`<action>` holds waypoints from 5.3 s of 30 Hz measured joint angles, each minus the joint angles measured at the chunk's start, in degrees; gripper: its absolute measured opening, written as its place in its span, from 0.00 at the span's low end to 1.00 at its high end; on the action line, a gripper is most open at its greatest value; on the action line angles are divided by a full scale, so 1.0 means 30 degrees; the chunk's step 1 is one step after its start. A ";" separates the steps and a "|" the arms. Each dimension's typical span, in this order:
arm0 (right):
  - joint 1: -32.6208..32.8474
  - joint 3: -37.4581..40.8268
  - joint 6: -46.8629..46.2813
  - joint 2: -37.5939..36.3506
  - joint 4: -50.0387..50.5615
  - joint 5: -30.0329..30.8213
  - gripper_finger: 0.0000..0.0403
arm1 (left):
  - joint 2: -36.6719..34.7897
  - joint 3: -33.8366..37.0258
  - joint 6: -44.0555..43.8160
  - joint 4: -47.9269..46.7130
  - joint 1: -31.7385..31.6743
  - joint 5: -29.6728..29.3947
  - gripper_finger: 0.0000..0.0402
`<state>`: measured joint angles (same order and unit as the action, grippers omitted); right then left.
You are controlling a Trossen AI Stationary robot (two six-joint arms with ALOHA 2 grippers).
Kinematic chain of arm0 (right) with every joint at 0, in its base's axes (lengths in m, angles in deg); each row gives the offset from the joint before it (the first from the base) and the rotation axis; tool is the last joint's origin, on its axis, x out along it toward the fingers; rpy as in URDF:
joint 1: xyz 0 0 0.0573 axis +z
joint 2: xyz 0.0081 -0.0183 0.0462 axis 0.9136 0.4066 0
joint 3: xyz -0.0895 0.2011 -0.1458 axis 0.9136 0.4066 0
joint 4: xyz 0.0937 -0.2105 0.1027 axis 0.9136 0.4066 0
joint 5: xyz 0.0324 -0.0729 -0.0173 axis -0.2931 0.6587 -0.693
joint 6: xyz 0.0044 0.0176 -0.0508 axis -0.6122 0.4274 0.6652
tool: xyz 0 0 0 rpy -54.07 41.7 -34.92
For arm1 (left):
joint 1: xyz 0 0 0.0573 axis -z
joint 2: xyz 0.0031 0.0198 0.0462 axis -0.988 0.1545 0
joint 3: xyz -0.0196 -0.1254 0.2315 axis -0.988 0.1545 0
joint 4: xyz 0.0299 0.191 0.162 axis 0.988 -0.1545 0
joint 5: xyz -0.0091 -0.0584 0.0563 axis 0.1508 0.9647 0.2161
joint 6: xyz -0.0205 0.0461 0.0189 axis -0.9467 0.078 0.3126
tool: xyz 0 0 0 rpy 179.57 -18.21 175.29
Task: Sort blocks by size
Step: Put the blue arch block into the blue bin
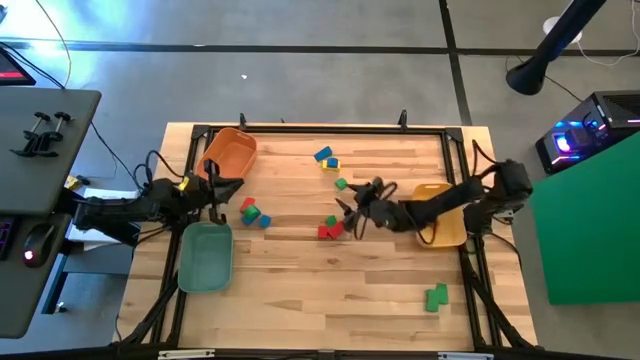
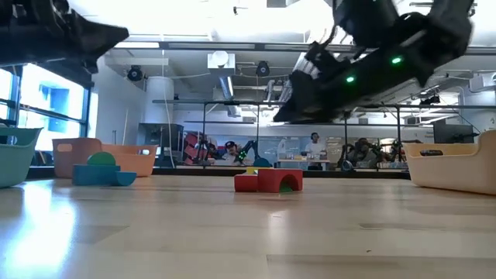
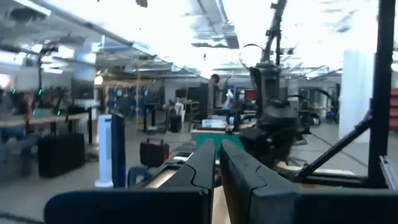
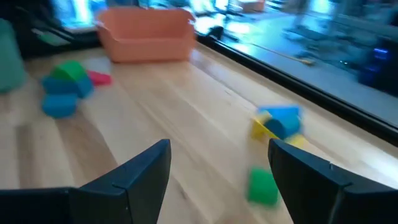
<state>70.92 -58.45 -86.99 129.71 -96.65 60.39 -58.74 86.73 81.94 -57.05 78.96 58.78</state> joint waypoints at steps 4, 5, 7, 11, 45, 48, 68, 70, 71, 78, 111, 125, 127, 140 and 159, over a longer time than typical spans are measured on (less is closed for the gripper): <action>-0.1718 -0.0008 0.1172 0.0953 -0.3295 -0.3703 0.66 | 0.1791 0.0000 0.0978 0.1288 0.0000 -0.0326 0.03; -0.2030 -0.0008 0.1323 0.1160 -0.4017 -0.4359 0.66 | 0.2407 0.0000 0.1204 0.1714 0.0000 -0.0448 0.03; -0.2498 -0.0015 0.1459 0.1500 -0.5048 -0.5167 0.66 | 0.3778 0.0007 0.1605 0.2756 0.0000 -0.0512 0.03; -0.2806 -0.0015 0.1517 0.1862 -0.5764 -0.5608 0.66 | 0.7128 -0.0406 0.1694 0.4726 0.0035 -0.0893 0.03; 0.1615 -0.0015 -0.0156 0.1848 -0.4855 -0.4437 0.66 | 2.1996 -1.5628 -1.9417 -2.7556 0.5494 -0.4911 0.20; 0.1615 -0.0015 -0.0204 0.1848 -0.4862 -0.4422 0.66 | 2.1996 -1.5628 -1.9485 -2.7392 0.5173 -0.4937 0.33; 0.1575 -0.0015 -0.0303 0.1834 -0.4574 -0.4400 0.66 | 2.1865 -1.0226 -2.0880 -2.0818 0.3832 -0.3695 0.58; 0.1503 -0.0015 -0.0329 0.1840 -0.4534 -0.4407 0.66 | 2.1893 -0.9940 -2.0795 -2.0177 0.3832 -0.3716 0.58; 0.1484 -0.0015 -0.0476 0.1836 -0.4534 -0.4403 0.66 | 2.1886 -0.9911 -2.0659 -2.0124 0.3832 -0.3756 0.58; 0.1484 -0.0015 -0.0659 0.1837 -0.4527 -0.4400 0.66 | 2.1894 -0.9887 -1.9028 -1.8162 0.3825 -0.3823 0.58; 0.1236 -0.0015 -0.0644 0.1840 -0.4231 -0.4408 0.66 | 2.1894 -0.9916 -1.7215 -1.4672 0.2222 0.1020 0.58; 0.1236 -0.0015 -0.0651 0.1840 -0.4082 -0.4408 0.66 | 2.1901 -1.1209 -1.6975 -1.9001 0.1715 -0.0061 0.53; 0.1236 -0.0015 -0.0651 0.1840 -0.4082 -0.4408 0.66 | 2.1908 -1.0774 -1.6875 -1.8799 0.1456 0.0144 0.51; 0.1236 -0.0010 -0.0651 0.1840 -0.4082 -0.4408 0.66 | 2.1923 -0.8617 -1.6494 -1.5549 0.1020 0.1005 0.35; 0.1236 -0.0012 -0.0651 0.1840 -0.3923 -0.4408 0.66 | 2.1923 -1.1265 -1.2111 -1.2991 0.2392 0.0897 0.03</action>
<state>74.63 -58.49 -88.95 135.23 -108.42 47.17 7.02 52.93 45.60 -96.03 86.14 61.47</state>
